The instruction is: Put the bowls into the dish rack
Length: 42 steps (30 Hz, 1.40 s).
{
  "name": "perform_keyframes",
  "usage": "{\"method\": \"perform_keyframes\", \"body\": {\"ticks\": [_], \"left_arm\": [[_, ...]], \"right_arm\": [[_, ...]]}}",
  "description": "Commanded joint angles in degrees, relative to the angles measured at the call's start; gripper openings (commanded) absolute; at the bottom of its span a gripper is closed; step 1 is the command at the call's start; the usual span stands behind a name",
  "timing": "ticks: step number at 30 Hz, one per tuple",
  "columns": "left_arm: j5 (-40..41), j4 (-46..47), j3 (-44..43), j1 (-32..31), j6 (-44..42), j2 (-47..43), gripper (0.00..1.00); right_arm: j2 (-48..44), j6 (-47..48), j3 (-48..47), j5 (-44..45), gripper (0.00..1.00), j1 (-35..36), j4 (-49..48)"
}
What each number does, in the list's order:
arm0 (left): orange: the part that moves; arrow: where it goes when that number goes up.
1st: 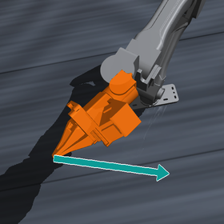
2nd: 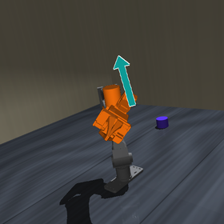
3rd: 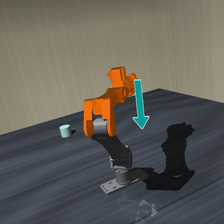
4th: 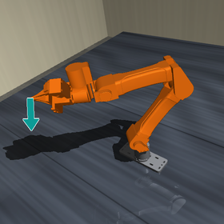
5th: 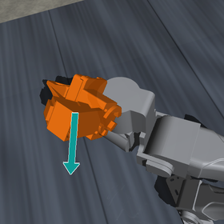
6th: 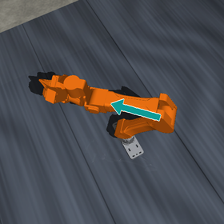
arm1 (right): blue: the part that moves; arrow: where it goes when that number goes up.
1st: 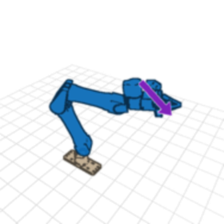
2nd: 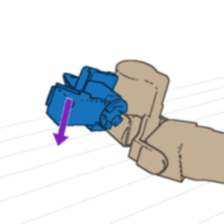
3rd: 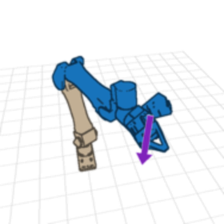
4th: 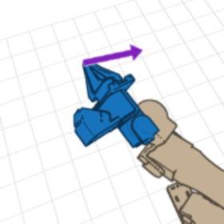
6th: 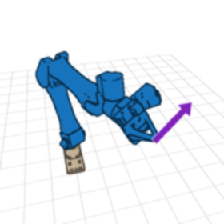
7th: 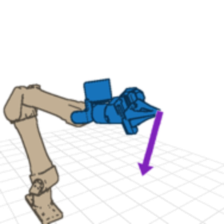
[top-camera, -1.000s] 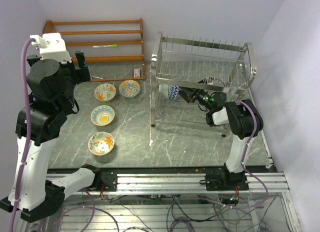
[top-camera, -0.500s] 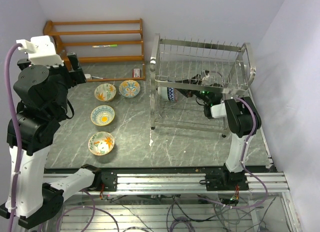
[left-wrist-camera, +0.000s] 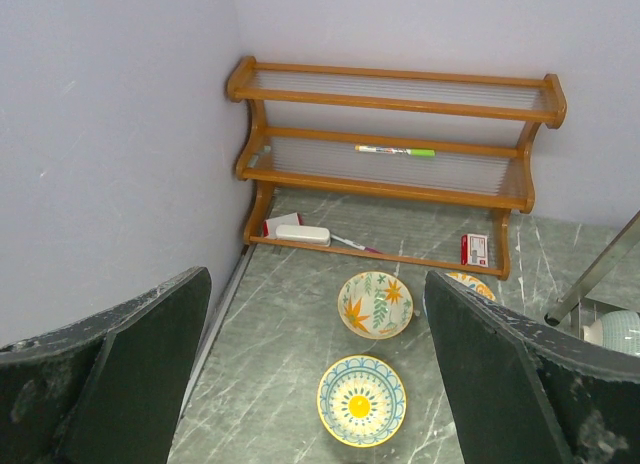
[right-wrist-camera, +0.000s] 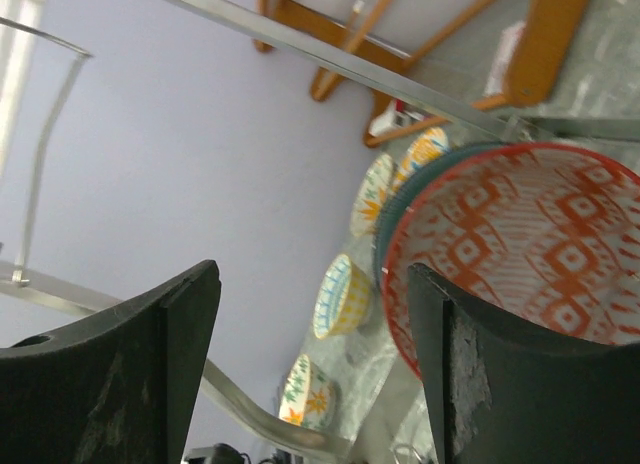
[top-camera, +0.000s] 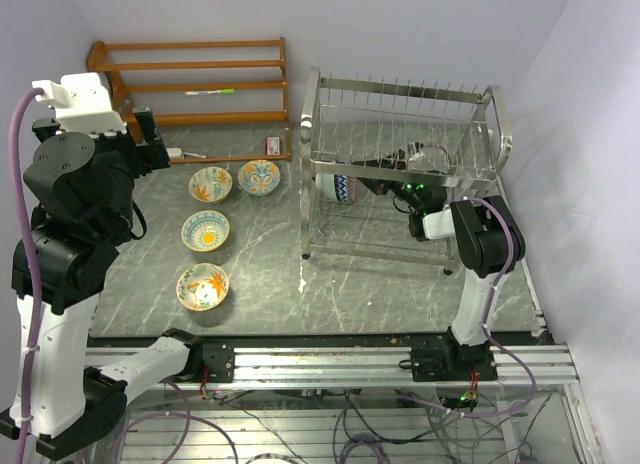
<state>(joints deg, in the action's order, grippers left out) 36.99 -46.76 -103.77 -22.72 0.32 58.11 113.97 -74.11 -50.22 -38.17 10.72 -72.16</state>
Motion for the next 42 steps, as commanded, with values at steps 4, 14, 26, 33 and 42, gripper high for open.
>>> {"method": "perform_keyframes", "body": {"ticks": [4,14,26,33,42], "left_arm": [[0.1,0.1,0.4,-0.5,-0.9,-0.3,0.99],[-0.3,0.3,1.0,-0.5,0.2,-0.4,0.99],[-0.3,-0.3,0.8,-0.5,0.7,0.0,0.99],[-1.1,-0.5,0.9,-0.5,2.1,0.3,0.99],[-1.7,-0.4,2.1,-0.5,2.7,1.0,0.99]], "right_arm": [[4.8,-13.5,-1.9,-0.6,0.71,0.2,-22.3],[-3.1,-14.1,3.4,-7.1,0.71,0.6,-19.6],[-14.8,-5.9,14.8,-17.3,0.71,4.7,-6.4],[-28.7,25.1,11.8,-23.3,0.73,7.9,43.8],[-39.3,36.8,16.0,-26.2,0.75,8.1,67.2]]}}
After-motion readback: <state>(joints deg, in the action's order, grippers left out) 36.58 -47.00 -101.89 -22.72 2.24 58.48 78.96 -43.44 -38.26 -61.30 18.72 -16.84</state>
